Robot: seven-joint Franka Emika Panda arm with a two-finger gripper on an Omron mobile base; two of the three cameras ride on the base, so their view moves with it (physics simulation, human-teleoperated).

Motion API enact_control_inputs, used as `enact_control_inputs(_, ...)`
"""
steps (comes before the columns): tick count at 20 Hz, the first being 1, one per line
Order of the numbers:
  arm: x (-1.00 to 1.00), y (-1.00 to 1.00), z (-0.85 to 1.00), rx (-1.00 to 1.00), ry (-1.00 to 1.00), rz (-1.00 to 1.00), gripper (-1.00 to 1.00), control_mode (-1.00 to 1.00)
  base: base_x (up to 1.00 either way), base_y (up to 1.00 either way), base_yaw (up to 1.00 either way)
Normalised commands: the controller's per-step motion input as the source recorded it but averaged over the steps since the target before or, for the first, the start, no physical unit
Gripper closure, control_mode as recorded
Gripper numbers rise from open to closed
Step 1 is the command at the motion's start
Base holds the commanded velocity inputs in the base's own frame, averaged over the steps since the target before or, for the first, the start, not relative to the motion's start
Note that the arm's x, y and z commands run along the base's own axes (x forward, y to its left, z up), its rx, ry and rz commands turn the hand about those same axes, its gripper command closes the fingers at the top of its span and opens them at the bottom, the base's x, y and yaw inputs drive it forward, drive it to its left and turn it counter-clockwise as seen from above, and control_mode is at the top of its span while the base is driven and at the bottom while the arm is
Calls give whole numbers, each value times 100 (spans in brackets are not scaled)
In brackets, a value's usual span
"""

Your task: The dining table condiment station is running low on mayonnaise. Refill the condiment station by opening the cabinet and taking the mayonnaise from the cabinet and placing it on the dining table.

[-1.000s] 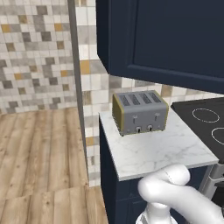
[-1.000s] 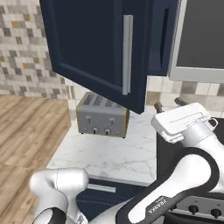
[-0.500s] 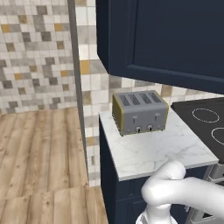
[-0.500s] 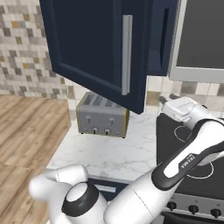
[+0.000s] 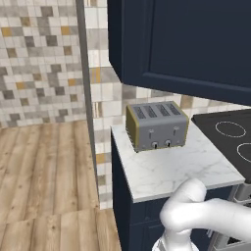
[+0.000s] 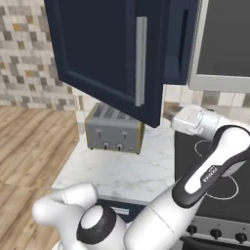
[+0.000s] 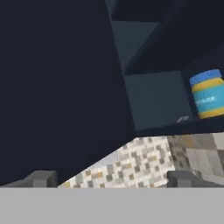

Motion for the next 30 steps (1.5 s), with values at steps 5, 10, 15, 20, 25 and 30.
enact_control_inputs(5,-82,100,2,-16,-14,0,-100,-100,0,0,0)
enact_control_inputs(10,-66,100,8,-15,-11,0,-100,-100,0,0,0)
enact_control_inputs(15,-65,100,27,-16,-16,0,-100,-100,0,0,0)
enact_control_inputs(20,-61,100,48,-15,-21,-6,-100,-100,0,0,0)
enact_control_inputs(25,-50,100,45,-11,-16,-13,-100,-100,0,0,0)
enact_control_inputs(30,-23,100,36,-10,-11,-22,-100,-100,0,0,0)
